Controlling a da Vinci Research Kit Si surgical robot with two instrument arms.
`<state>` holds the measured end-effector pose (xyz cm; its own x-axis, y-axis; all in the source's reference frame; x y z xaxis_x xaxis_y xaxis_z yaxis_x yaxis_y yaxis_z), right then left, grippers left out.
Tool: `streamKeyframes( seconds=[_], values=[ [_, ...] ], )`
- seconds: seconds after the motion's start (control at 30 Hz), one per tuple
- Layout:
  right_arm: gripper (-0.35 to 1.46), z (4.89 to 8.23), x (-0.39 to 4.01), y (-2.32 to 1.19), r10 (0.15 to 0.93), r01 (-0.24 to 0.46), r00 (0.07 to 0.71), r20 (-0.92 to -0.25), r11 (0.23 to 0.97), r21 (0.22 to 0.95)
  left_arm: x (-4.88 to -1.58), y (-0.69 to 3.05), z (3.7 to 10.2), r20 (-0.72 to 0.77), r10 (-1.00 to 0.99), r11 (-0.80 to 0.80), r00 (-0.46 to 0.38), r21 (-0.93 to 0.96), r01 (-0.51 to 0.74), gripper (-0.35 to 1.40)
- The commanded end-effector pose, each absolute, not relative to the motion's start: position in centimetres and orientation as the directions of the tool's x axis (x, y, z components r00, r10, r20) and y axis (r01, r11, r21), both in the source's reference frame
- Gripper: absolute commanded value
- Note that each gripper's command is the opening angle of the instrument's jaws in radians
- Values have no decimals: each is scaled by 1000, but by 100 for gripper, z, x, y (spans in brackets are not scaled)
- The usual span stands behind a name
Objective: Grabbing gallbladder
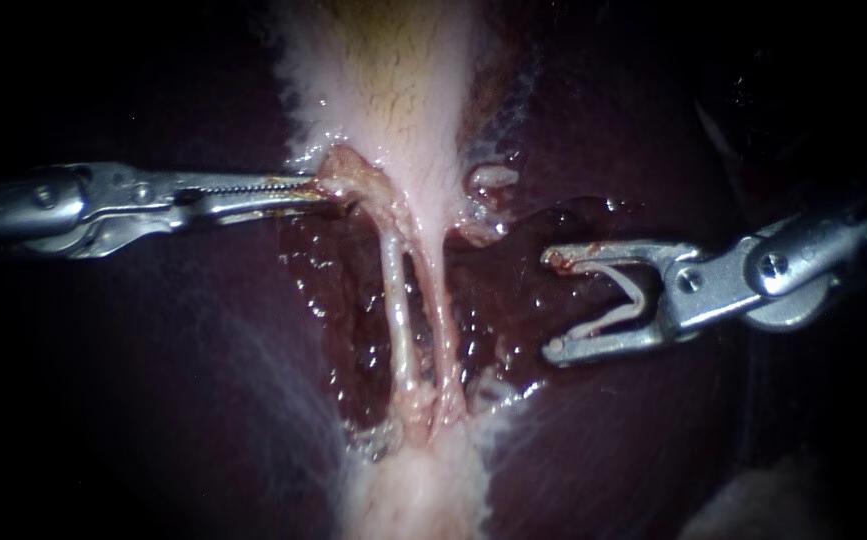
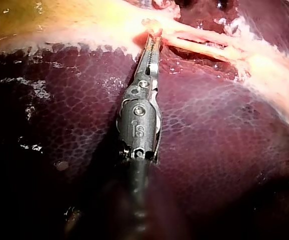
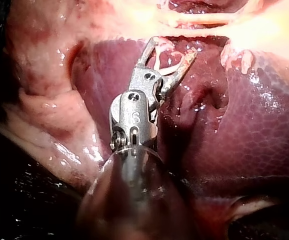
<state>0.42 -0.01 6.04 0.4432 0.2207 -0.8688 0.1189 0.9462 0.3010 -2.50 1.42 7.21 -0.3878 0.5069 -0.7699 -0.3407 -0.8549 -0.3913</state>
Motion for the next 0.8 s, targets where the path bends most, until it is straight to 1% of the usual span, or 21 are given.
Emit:
streamKeyframes(
  seconds=[0.03, 0.23, 0.4, 0.8],
  values=[
    [49, 604, 42, -1, 221, 119, 443, -869, 946, 301, -247, 144, 714, -761, 527, -843, -379, -414, -342, -35],
    [49, 604, 41, -1, 220, 119, 443, -869, 946, 301, -238, 157, 673, -743, 562, -823, -365, -454, -343, -35],
    [48, 604, 41, -1, 221, 119, 443, -869, 946, 301, -236, 159, 648, -746, 568, -817, -346, -462, -345, -35],
    [48, 604, 42, -1, 221, 119, 443, -869, 946, 301, -233, 161, 649, -748, 568, -817, -344, -463, -343, -35]
  ],
)
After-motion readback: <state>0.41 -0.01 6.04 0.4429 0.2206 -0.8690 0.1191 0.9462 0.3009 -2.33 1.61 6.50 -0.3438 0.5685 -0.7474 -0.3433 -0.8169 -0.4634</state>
